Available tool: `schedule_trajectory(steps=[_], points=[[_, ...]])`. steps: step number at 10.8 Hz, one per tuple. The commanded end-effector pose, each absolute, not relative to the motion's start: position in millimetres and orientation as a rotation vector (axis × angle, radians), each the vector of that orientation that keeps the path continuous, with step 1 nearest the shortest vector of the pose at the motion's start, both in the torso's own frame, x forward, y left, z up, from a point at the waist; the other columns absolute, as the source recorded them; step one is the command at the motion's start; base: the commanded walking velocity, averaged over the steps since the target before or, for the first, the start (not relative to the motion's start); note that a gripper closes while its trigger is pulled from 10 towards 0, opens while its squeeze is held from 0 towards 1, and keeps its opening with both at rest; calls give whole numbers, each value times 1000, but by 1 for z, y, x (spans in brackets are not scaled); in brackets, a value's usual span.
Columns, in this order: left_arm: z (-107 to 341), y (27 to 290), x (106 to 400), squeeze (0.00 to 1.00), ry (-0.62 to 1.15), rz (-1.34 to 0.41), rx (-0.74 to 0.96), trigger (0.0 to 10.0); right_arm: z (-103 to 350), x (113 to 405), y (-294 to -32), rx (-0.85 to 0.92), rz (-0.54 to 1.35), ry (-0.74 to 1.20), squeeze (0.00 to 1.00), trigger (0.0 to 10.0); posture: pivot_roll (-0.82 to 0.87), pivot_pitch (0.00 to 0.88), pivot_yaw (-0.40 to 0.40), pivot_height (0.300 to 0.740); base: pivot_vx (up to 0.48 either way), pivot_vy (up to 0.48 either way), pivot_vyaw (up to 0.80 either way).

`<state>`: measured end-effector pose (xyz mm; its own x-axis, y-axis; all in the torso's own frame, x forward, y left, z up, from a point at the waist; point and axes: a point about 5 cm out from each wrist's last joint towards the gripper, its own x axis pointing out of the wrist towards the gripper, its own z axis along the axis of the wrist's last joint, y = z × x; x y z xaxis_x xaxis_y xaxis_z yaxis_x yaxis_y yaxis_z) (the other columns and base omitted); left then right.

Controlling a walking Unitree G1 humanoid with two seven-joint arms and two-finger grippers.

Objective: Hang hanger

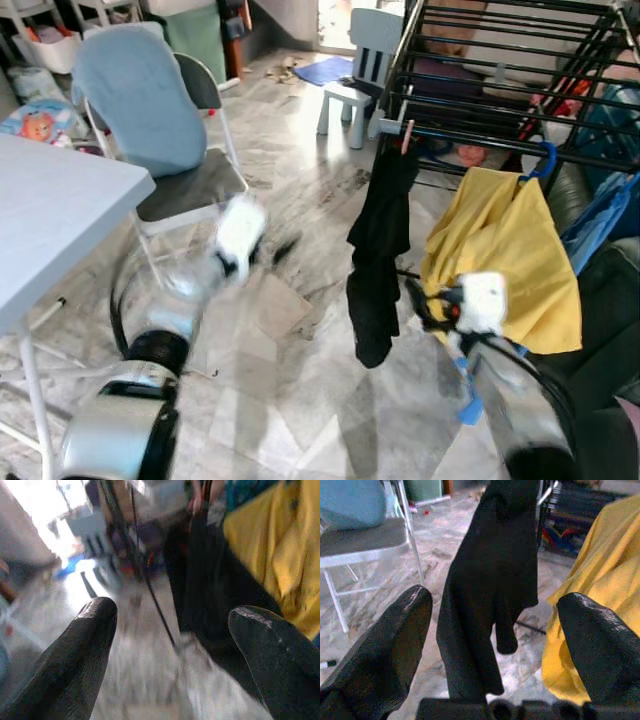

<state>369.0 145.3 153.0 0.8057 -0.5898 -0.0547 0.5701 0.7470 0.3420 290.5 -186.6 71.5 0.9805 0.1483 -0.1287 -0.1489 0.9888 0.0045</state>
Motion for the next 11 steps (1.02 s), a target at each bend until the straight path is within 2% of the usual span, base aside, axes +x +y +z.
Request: schedule_trajectory(steps=[1,3,5,6,7,9,11], points=[[153,150,364,0,-70,-658,344,10000,77,286,-188,9,142,110,0,10000,159,0,-59,740,0,0,0],[123,157,333,0,-60,-600,270,10000,70,249,-191,87,-2,124,0,10000,143,0,-67,740,0,0,0],[88,158,293,0,10,-535,188,10000,72,205,-198,60,-115,102,0,10000,131,0,-106,740,0,0,0],[87,159,288,0,1,-536,217,10000,78,192,-199,59,-100,112,0,10000,124,0,-113,740,0,0,0],[83,159,281,0,14,-567,250,10000,83,180,-208,16,-88,134,0,10000,107,0,-95,740,0,0,0],[79,157,272,0,61,-602,271,10000,96,170,-213,-82,-48,139,0,10000,47,0,2,740,0,0,0],[86,151,289,0,56,-630,293,10000,99,171,-207,-67,-85,99,0,10000,-1,0,76,740,0,0,0]])
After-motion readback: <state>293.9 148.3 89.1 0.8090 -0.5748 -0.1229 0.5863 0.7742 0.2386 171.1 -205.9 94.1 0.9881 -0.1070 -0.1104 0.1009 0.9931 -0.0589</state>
